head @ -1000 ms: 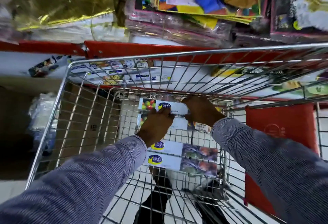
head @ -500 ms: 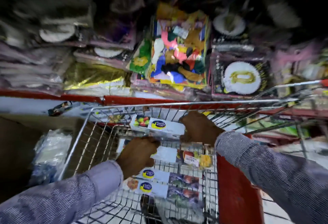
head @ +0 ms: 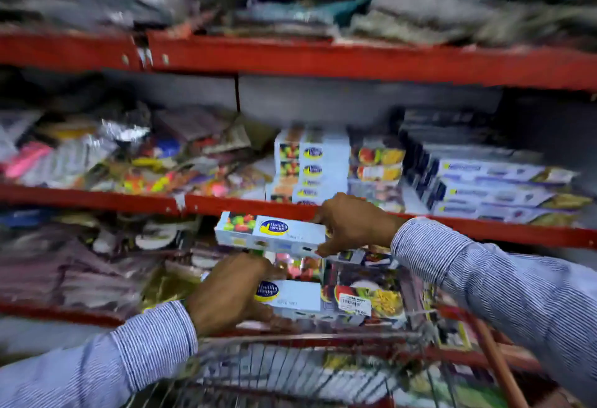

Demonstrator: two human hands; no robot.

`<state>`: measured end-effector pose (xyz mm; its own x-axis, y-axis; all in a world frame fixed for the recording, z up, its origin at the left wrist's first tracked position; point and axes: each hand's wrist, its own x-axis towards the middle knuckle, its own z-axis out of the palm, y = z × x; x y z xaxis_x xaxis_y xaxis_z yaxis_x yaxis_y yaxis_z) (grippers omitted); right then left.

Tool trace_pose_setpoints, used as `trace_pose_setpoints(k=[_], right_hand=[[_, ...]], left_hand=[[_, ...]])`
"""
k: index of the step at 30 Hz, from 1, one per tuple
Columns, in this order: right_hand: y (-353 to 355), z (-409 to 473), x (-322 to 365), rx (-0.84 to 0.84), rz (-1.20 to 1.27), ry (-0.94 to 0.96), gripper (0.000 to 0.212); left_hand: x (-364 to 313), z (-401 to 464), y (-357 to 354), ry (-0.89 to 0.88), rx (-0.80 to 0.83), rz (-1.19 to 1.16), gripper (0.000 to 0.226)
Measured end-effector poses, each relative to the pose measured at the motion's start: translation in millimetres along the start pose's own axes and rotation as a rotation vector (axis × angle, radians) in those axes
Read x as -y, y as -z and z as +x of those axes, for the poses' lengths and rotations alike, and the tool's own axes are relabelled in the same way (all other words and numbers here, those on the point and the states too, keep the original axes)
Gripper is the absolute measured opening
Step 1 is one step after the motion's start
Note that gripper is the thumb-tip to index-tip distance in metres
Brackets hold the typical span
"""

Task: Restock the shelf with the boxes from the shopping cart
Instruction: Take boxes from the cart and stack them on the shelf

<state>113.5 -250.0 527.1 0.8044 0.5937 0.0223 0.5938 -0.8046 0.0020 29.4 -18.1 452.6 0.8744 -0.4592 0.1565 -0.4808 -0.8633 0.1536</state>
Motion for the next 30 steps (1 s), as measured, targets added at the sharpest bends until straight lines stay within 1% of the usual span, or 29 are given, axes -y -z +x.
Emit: trace_pose_setpoints(k=[4, 7, 8, 9, 10, 12, 14, 15, 17, 19, 24, 30], right_hand=[[50, -3, -18, -0.041, -0.017, -0.046, 0.033], [76, 1, -38, -0.062, -0.022, -0.107, 0.024], [80, 4, -45, -0.065, -0.008, -0.123, 0.032], [83, 8, -53, -0.07, 0.007, -0.13, 0.046], [84, 13, -61, -0.079, 0.018, -0.148, 0.051], [82, 22, -76, -0.08, 0.028, -0.209, 0.041], [76, 37, -91, -0.064, 0.024, -0.265, 0.021], [72, 43, -97, -0.059, 0.024, -0.283, 0.021], [60, 58, -110, -0.038, -0.002, -0.306, 0.049], [48, 70, -118, -0.02, -0.003, -0.32, 0.059], [24, 89, -128, 0.002, 0.021, -0.361, 0.061], [15, 99, -126, -0.056, 0.057, -0.365, 0.062]], left_hand=[[-11, 24, 40, 0.03, -0.052, 0.034, 0.066], [-16, 43, 64, 0.001, -0.078, 0.057, 0.061], [-18, 48, 69, -0.012, -0.085, 0.054, 0.059], [-20, 54, 73, -0.018, -0.092, 0.054, 0.058], [-22, 59, 77, -0.023, -0.097, 0.055, 0.057], [-23, 70, 81, -0.027, -0.097, 0.053, 0.058], [-21, 81, 83, -0.028, -0.096, 0.03, 0.059], [-21, 85, 83, -0.031, -0.099, 0.016, 0.058], [-18, 92, 82, -0.041, -0.107, 0.0, 0.059], [-13, 97, 79, -0.046, -0.097, -0.008, 0.061], [0, 102, 69, -0.055, -0.06, -0.014, 0.058], [12, 108, 61, -0.03, -0.05, -0.031, 0.066]])
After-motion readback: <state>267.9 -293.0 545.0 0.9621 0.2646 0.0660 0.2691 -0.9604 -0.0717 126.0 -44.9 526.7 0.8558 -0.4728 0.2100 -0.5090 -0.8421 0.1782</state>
